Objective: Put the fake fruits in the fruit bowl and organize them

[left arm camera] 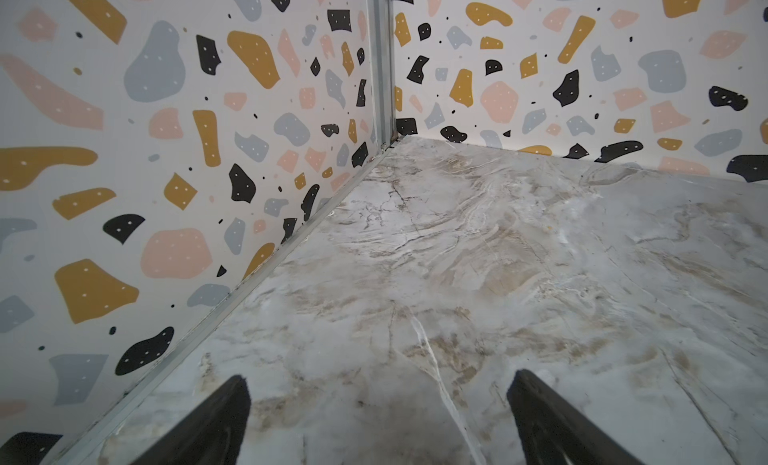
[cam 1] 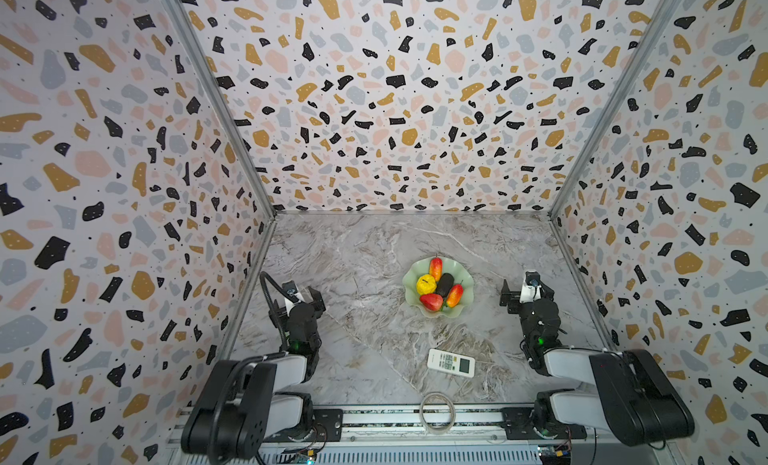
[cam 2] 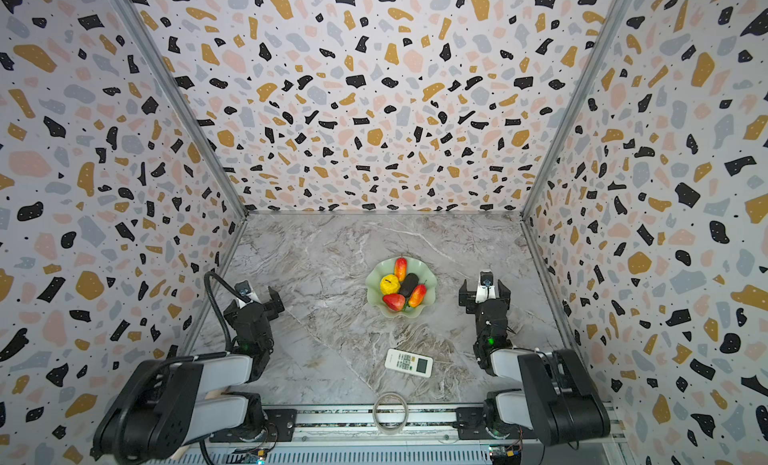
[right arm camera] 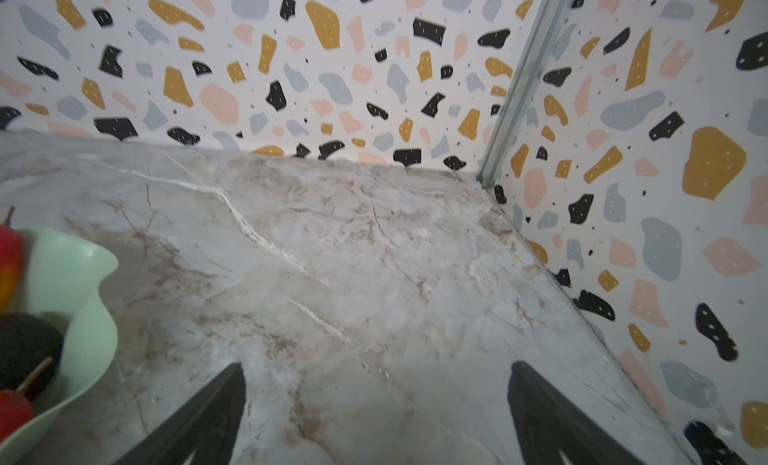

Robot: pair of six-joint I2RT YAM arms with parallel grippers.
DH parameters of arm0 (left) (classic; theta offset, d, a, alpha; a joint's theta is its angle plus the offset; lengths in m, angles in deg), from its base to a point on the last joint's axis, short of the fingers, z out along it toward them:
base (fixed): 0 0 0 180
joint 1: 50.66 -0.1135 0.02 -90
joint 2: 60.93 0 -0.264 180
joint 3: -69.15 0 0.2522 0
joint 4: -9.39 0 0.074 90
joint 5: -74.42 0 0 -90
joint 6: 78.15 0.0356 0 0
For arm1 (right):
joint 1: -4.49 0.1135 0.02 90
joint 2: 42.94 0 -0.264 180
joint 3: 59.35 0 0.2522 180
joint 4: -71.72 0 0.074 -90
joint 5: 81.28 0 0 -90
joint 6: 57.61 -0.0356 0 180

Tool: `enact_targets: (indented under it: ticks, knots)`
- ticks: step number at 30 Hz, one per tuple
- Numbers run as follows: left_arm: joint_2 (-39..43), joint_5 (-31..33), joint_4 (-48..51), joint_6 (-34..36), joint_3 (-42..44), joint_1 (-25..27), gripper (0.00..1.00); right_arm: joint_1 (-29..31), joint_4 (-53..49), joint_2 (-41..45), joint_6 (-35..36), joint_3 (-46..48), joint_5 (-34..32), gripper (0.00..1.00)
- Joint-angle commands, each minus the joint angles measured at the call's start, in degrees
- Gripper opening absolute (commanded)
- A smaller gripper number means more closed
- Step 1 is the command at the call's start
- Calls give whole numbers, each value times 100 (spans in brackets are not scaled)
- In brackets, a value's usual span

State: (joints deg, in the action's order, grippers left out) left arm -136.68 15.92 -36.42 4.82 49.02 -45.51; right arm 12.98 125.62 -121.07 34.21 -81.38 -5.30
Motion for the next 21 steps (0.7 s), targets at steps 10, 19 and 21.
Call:
enact_targets:
  ticks: [10, 19, 21]
  knots:
    - [-359, -329, -991, 275, -224, 109, 99, -322, 535, -715, -293, -271, 426, 99]
    - [-366, -324, -991, 279, -224, 118, 100, -287, 470, -721, -261, -307, 408, 99]
    - [-362, -325, -988, 274, -224, 118, 99, -287, 502, -717, -254, -287, 400, 99]
